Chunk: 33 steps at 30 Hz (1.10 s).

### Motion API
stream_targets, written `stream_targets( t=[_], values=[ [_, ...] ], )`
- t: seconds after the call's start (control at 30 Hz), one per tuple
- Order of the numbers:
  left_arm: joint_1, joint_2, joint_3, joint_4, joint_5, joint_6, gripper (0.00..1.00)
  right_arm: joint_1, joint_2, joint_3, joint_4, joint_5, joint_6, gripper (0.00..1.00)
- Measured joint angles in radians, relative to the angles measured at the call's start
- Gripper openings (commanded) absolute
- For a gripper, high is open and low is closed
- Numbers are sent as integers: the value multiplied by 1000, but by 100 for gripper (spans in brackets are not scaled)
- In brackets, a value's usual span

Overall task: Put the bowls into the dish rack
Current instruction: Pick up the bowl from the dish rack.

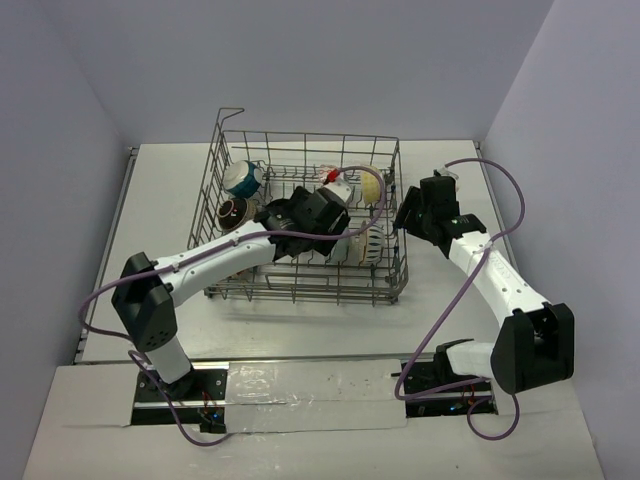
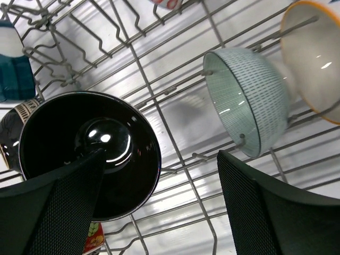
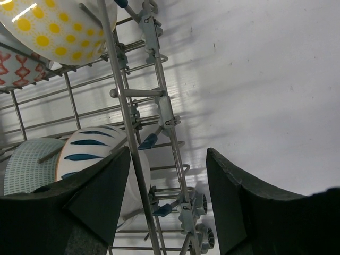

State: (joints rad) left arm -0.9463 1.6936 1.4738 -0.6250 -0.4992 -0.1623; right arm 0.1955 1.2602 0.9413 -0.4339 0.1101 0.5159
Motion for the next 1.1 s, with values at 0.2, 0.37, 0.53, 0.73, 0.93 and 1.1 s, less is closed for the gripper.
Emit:
stream_targets(
  t=[0.2, 0.37, 0.53, 0.73, 0.93, 1.1],
  values=[
    [-19, 48, 0, -25, -61, 3, 75, 0, 0, 0, 0, -14, 0, 67],
    [-24, 79, 0, -31, -84, 4, 70, 0, 0, -1, 0, -21, 2, 67],
    [-25, 103, 0, -29, -98, 4, 52, 0, 0, -1, 0, -25, 3, 67],
    [-42, 105, 7, -31, -101, 5, 40, 0, 0, -1, 0, -26, 3, 67],
    [-48, 105, 28, -54, -129, 10, 35, 0, 0, -2, 0, -28, 3, 67],
    [-51, 106, 29, -60, -153, 12, 21, 0, 0, -2, 0, -29, 3, 67]
  ],
)
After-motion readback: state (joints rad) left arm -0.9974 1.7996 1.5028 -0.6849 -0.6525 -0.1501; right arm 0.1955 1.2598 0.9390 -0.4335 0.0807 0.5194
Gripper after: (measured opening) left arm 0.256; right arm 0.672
